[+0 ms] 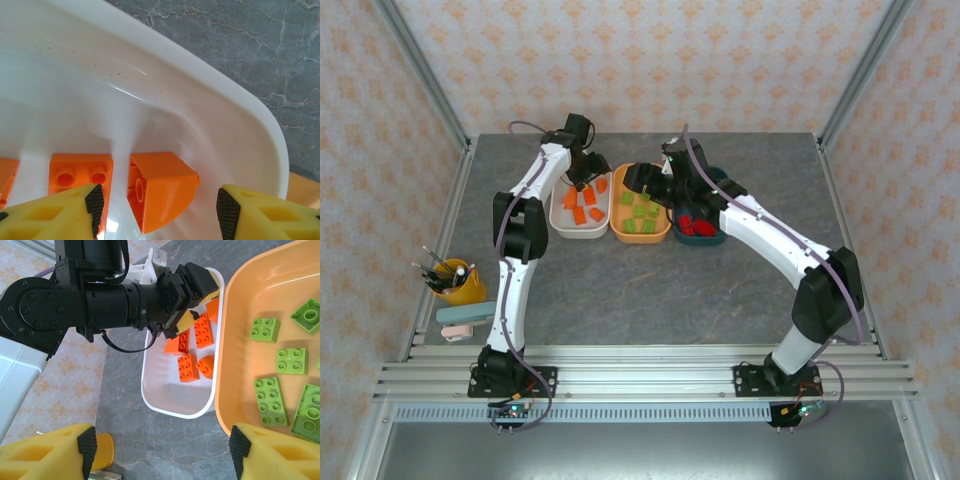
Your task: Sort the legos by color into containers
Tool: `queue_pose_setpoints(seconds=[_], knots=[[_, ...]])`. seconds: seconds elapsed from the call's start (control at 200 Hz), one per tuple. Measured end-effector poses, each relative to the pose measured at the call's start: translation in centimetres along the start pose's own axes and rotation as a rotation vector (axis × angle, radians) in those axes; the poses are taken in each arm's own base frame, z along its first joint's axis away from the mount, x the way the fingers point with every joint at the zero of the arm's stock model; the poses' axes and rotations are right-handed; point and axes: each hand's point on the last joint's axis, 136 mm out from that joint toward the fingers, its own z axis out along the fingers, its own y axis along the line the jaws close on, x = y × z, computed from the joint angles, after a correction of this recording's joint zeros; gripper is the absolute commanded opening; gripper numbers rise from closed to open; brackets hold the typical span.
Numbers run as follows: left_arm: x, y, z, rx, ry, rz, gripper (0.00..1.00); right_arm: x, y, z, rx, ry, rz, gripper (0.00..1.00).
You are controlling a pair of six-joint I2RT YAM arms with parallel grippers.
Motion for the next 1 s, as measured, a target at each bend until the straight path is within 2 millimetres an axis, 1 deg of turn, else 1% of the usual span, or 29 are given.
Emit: queue_pose_setpoints(seconds=[0.06, 0.13, 0.185, 0.205, 0.225, 0.29, 0.32, 0.365, 0.37, 0.4, 0.415, 0.425, 0.435, 0.445, 0.51, 0.54, 0.605, 0.671, 0.766, 0.821, 0.891, 0.951, 1.001], knots=[[0.0, -0.1, -0.5, 0.001, -0.005, 0.001, 0.67, -0.2, 0.1, -0.2, 0.007, -0.003, -0.012, 0.72], [0.2, 0.0, -2.1, -0.007, -0.016, 0.002, 0.69, -0.4, 0.0, -0.6, 0.025, -0.010, -0.038, 0.72], [0.5, 0.0, -4.2, -0.013, -0.037, 0.006, 0.71, -0.4, -0.3, -1.2, 0.051, -0.013, -0.058, 0.72], [0.6, -0.1, -5.4, -0.014, -0.049, 0.009, 0.72, -0.4, -0.4, -1.4, 0.059, -0.016, -0.066, 0.72], [0.8, 0.0, -6.1, -0.017, -0.057, 0.010, 0.72, -0.4, -0.5, -1.8, 0.069, -0.016, -0.074, 0.72], [1.6, -0.1, -9.9, -0.012, -0.098, 0.025, 0.76, -0.6, -0.8, -3.2, 0.098, -0.038, -0.106, 0.73], [2.3, -0.2, -12.0, -0.005, -0.123, 0.035, 0.79, -0.8, -0.8, -4.3, 0.110, -0.054, -0.124, 0.74], [3.5, -0.1, -14.7, 0.005, -0.149, 0.053, 0.89, -0.9, -0.9, -5.9, 0.129, -0.078, -0.144, 0.77], [3.8, -0.1, -15.3, 0.009, -0.155, 0.063, 0.90, -0.9, -0.9, -6.1, 0.131, -0.081, -0.145, 0.78], [4.8, -0.1, -17.1, 0.021, -0.174, 0.076, 0.99, -1.0, -1.0, -7.2, 0.145, -0.096, -0.158, 0.81], [5.4, 0.0, -18.0, 0.025, -0.185, 0.086, 1.00, -1.1, -1.2, -7.9, 0.158, -0.106, -0.167, 0.83], [5.8, 0.1, -18.5, 0.030, -0.191, 0.085, 1.00, -1.1, -1.2, -8.3, 0.162, -0.110, -0.169, 0.88], [6.3, 0.1, -19.2, 0.035, -0.196, 0.099, 1.00, -1.1, -1.4, -8.7, 0.171, -0.118, -0.166, 0.96], [6.7, 0.2, -19.8, 0.041, -0.202, 0.106, 1.00, -1.2, -1.5, -9.2, 0.179, -0.124, -0.171, 0.99], [9.6, 1.0, -22.5, 0.071, -0.227, 0.137, 1.00, -1.6, -2.5, -11.8, 0.240, -0.162, -0.181, 1.00], [11.1, 1.7, -23.3, 0.077, -0.229, 0.149, 1.00, -1.8, -3.2, -12.9, 0.274, -0.176, -0.181, 1.00], [13.8, 3.5, -24.2, 0.082, -0.230, 0.172, 1.00, -1.6, -4.9, -14.7, 0.350, -0.194, -0.186, 1.00], [16.2, 5.8, -24.2, 0.055, -0.226, 0.196, 1.00, -0.8, -6.8, -15.7, 0.415, -0.185, -0.199, 1.00], [18.5, 9.0, -23.8, -0.003, -0.232, 0.231, 1.00, 1.0, -10.3, -16.7, 0.533, -0.166, -0.208, 1.00], [18.9, 10.8, -23.8, -0.056, -0.269, 0.236, 1.00, 1.5, -12.5, -17.5, 0.621, -0.173, -0.196, 1.00], [18.6, 13.3, -24.0, -0.135, -0.342, 0.224, 1.00, 1.3, -15.4, -18.2, 0.707, -0.200, -0.168, 1.00], [18.3, 15.4, -23.9, -0.186, -0.420, 0.223, 1.00, 0.9, -18.7, -18.9, 0.780, -0.251, -0.124, 1.00], [18.0, 17.0, -23.7, -0.223, -0.487, 0.238, 1.00, 1.2, -21.6, -19.5, 0.845, -0.290, -0.098, 1.00]])
